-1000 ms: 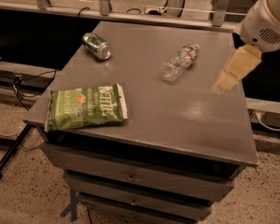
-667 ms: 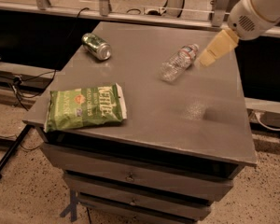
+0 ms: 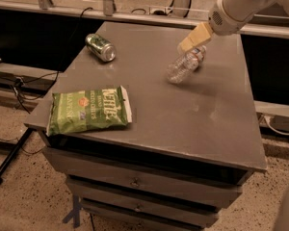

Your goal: Place water bottle upright

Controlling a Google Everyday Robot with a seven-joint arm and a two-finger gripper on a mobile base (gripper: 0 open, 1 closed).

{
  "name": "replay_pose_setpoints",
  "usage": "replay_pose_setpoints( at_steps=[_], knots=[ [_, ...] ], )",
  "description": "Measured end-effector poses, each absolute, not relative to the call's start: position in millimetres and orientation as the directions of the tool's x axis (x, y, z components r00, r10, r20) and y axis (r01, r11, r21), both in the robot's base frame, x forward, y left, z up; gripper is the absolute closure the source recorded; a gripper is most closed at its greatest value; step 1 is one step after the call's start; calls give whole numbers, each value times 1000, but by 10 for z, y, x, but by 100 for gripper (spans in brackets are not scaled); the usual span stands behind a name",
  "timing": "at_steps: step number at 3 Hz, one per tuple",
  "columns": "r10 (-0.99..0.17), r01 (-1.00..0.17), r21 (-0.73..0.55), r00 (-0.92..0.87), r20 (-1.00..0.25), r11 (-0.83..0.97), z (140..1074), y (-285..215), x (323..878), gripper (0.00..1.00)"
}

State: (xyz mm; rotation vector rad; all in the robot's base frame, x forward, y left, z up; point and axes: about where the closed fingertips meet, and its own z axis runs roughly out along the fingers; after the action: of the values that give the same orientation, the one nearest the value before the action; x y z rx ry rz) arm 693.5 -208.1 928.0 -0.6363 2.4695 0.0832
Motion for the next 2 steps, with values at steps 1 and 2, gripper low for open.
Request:
replay_pose_setpoints(
  at_steps=[1, 2],
  knots=[
    [-294, -327, -33, -796, -529, 944, 9135, -1989, 7266, 0],
    [-157, -179, -2, -859, -487, 984, 9000, -1954, 7453, 0]
  ],
)
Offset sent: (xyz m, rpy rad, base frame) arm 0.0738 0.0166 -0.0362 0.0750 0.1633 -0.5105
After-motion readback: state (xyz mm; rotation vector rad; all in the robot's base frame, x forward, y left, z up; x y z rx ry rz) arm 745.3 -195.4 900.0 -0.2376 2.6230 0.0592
